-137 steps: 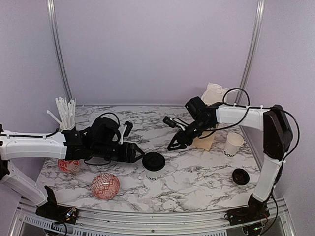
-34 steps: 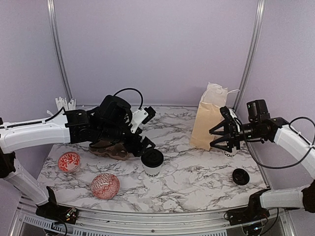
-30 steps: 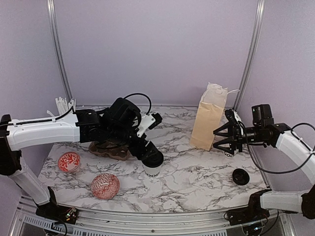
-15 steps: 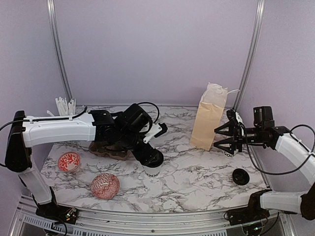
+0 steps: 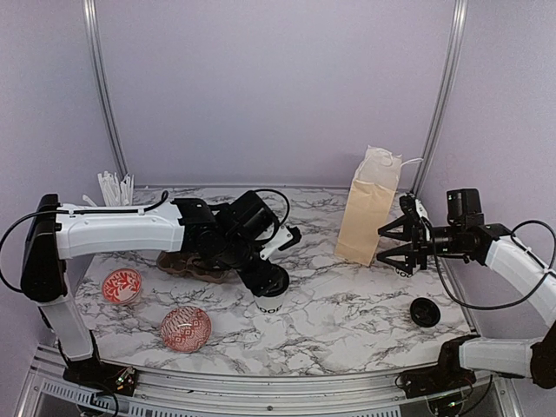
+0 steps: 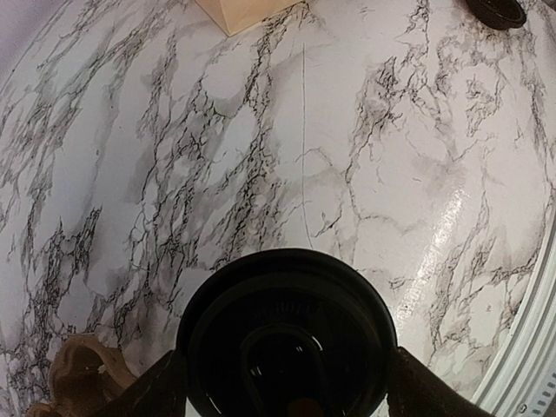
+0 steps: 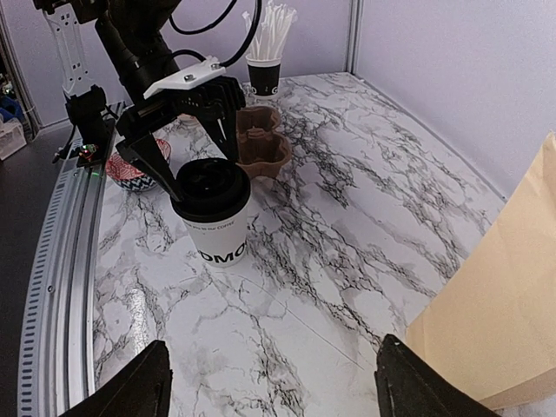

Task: Pack the takeout coffee

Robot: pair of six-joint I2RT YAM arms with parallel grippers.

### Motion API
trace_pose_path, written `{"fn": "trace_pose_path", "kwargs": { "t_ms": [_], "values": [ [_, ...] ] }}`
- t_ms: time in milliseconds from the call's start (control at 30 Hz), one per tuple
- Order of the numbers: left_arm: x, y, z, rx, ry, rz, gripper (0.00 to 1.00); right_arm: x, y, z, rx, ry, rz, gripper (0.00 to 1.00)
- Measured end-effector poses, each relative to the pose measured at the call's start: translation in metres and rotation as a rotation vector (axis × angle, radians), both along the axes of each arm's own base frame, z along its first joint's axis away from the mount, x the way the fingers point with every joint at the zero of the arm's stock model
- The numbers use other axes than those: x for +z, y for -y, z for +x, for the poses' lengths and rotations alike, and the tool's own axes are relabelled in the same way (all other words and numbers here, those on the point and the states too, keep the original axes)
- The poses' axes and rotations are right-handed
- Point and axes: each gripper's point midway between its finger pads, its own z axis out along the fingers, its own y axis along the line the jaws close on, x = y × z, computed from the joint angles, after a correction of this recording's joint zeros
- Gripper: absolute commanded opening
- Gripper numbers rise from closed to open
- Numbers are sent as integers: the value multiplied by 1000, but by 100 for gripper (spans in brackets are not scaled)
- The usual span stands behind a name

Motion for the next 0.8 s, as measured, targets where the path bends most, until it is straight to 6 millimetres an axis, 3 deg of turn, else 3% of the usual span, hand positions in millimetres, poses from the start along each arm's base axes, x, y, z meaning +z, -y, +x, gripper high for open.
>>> {"fn": "trace_pose_path", "kwargs": {
  "t_ms": [233,567,800],
  "values": [
    [-6,0,1,4,-2,15,81,-2,0,1,1,-8,-1,79],
    [-6,6,5,12,8,17,71,-2,0,1,3,-2,-3,79],
    [-2,7,9,19,23,21,70,-3,0,1,3,-3,-4,79]
  ]
}}
